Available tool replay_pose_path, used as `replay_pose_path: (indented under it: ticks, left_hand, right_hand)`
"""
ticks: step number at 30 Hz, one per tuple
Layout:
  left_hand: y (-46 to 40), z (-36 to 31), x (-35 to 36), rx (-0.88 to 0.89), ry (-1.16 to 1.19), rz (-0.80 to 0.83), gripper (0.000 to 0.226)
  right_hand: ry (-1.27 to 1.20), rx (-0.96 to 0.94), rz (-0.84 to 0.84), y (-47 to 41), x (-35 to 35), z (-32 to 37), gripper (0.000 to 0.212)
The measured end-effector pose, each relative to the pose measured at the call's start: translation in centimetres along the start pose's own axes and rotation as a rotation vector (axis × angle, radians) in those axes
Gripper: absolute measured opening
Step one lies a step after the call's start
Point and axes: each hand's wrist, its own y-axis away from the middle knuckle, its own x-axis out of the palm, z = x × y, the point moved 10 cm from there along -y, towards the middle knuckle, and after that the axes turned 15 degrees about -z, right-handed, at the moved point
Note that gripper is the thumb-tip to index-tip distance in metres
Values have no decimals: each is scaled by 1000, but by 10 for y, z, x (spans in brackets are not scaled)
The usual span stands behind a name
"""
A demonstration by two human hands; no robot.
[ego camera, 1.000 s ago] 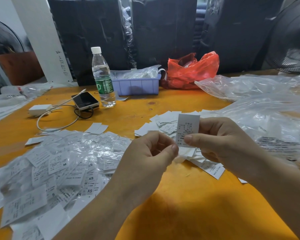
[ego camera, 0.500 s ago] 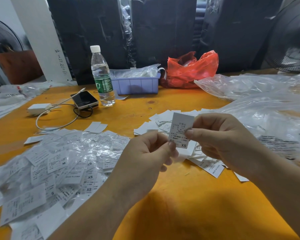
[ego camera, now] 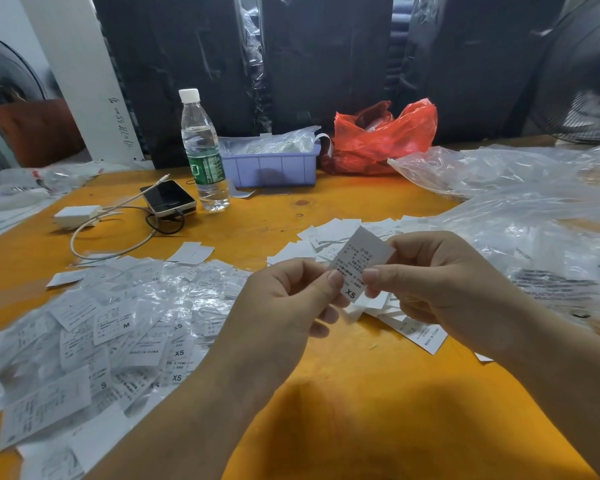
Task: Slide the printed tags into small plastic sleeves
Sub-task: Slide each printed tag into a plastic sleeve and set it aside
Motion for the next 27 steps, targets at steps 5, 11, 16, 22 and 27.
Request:
replay_pose_path:
  ticks: [5, 11, 16, 22, 27]
  left_hand:
    - [1, -1, 0, 7, -12, -1, 14]
    - [2, -1, 2, 16, -31, 26, 17]
    - [3, -1, 3, 30, -56, 46, 18]
    - [3, -2, 4, 51, -81, 48, 18]
    - [1, -4, 0, 33, -82, 25, 14]
  right_hand:
    - [21, 15, 45, 2, 6, -1, 11]
    - [33, 34, 16, 0, 3, -5, 11]
    - [41, 56, 71, 2, 8, -9, 32]
    - [45, 40, 70, 2, 7, -10, 15]
    - [66, 32, 6, 0, 1, -7, 7]
